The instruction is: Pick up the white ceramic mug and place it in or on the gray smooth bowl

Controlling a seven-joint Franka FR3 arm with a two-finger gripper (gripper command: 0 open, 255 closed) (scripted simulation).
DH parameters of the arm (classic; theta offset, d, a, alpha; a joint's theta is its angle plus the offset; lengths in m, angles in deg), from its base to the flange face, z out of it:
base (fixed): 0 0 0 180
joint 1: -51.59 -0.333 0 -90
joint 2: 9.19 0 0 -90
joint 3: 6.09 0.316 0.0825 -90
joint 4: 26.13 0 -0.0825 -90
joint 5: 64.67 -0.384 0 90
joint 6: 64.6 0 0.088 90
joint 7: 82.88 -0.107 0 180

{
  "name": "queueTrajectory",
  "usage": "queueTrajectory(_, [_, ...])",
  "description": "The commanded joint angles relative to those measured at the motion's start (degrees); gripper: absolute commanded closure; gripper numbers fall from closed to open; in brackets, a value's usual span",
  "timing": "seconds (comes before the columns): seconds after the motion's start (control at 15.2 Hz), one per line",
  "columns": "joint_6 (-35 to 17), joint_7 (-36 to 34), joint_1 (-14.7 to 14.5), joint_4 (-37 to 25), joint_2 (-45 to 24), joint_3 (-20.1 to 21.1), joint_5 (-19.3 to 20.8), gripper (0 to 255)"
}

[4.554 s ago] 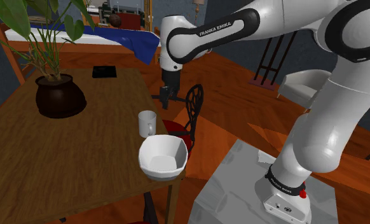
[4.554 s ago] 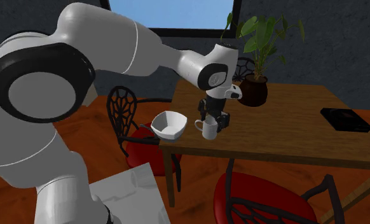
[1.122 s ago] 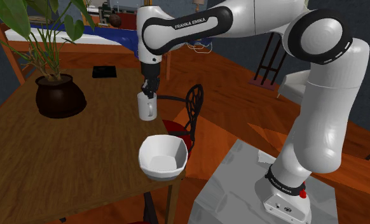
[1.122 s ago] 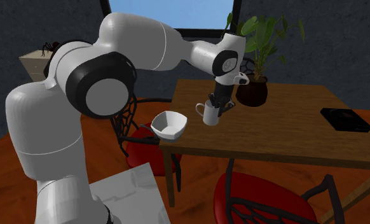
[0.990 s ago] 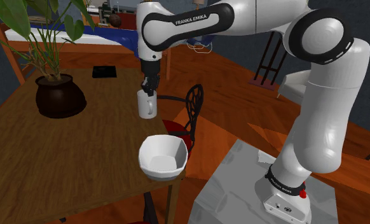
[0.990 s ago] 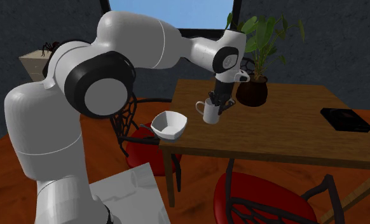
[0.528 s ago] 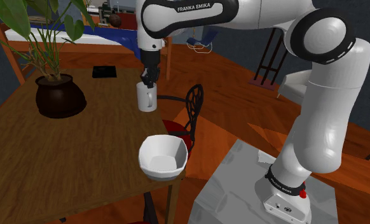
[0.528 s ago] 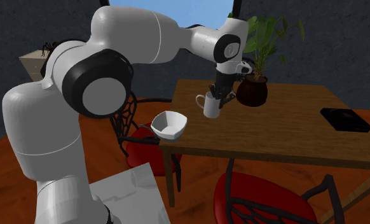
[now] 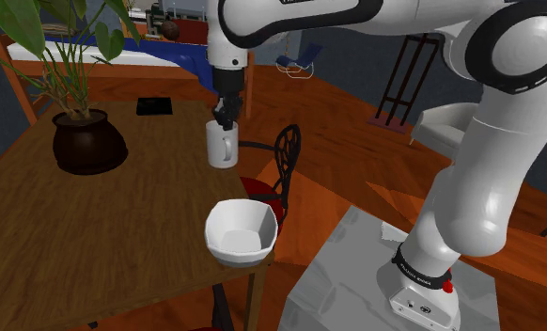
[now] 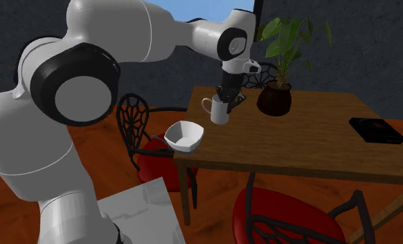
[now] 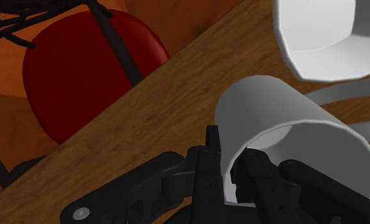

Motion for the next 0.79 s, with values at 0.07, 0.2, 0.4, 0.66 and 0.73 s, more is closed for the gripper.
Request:
queueTrajectory(0.07, [-0.8, -2.3, -1.3, 6.2, 5.5, 1.2, -1.0, 255])
queueTrajectory(0.2, [-1.0, -3.8, -2.1, 9.5, 8.7, 2.1, -1.7, 255])
queueTrajectory(0.4, [-1.1, -6.2, -3.5, 14.0, 13.3, 3.5, -2.9, 255])
queueTrajectory(0.66, [-0.8, -9.6, -5.5, 18.9, 18.9, 5.6, -4.8, 255])
queueTrajectory(0.73, [-0.6, -10.5, -6.0, 20.0, 20.2, 6.1, -5.3, 255])
